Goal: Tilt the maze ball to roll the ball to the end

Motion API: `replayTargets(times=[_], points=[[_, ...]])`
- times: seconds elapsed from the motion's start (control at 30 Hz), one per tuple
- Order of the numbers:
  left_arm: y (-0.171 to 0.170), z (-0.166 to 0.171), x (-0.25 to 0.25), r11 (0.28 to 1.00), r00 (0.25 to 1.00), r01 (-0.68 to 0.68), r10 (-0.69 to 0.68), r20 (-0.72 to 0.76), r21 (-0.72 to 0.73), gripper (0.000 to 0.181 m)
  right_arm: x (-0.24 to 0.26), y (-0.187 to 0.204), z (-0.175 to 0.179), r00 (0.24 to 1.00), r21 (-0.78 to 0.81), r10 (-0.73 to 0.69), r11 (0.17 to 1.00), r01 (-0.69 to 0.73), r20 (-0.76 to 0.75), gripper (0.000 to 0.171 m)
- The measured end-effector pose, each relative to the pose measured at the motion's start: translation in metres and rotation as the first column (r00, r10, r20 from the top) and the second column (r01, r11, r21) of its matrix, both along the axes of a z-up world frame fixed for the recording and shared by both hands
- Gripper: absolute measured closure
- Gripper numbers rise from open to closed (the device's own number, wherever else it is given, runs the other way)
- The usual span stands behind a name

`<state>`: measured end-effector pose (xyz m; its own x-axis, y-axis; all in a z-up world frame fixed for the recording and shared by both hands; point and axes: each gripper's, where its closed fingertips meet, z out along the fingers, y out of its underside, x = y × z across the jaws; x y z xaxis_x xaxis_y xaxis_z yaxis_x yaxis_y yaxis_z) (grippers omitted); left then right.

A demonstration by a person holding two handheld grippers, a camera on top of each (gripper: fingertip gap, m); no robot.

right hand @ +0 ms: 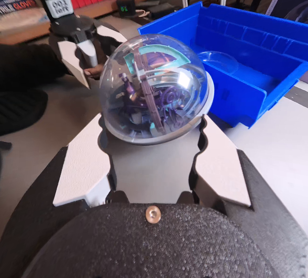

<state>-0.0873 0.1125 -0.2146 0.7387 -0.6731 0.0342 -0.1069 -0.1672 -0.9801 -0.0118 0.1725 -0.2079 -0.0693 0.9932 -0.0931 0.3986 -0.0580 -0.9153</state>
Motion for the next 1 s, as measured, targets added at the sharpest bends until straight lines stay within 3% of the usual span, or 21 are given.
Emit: replayTargets(times=[0.2, 0.33, 0.43, 0.5, 0.6, 0.7, 1.0], points=[[-0.021, 0.009, 0.005, 0.993, 0.994, 0.094, -0.09, -0.054, 0.067, 0.095, -0.003, 0.008, -0.007, 0.99, 0.021, 0.139, 0.99, -0.139, -0.022, 0.061], [-0.011, 0.023, -0.017, 0.991, 0.997, 0.053, -0.059, 0.044, 0.124, 0.082, -0.007, 0.015, -0.004, 0.973, -0.035, 0.222, 0.974, -0.224, -0.061, 0.064], [0.01, 0.011, -0.026, 0.997, 0.995, 0.054, -0.058, 0.076, 0.053, 0.063, -0.012, 0.019, -0.003, 0.958, -0.053, 0.272, 0.959, -0.277, -0.091, 0.064], [0.016, 0.002, -0.018, 0.996, 0.994, 0.088, -0.09, 0.066, 0.032, 0.061, -0.016, 0.019, -0.001, 0.949, -0.057, 0.297, 0.951, -0.304, -0.11, 0.065], [0.02, -0.013, -0.006, 0.995, 0.995, 0.095, -0.095, 0.005, 0.018, 0.055, -0.021, 0.018, 0.001, 0.94, -0.064, 0.313, 0.944, -0.323, -0.135, 0.065], [0.02, -0.018, -0.008, 0.997, 0.998, 0.053, -0.051, -0.047, 0.056, 0.062, -0.022, 0.017, 0.001, 0.935, -0.093, 0.316, 0.938, -0.333, -0.162, 0.064], [0.013, -0.018, -0.006, 0.994, 0.997, 0.058, -0.053, -0.059, 0.088, 0.063, -0.018, 0.009, -0.002, 0.933, -0.081, 0.317, 0.939, -0.334, -0.172, 0.063]])
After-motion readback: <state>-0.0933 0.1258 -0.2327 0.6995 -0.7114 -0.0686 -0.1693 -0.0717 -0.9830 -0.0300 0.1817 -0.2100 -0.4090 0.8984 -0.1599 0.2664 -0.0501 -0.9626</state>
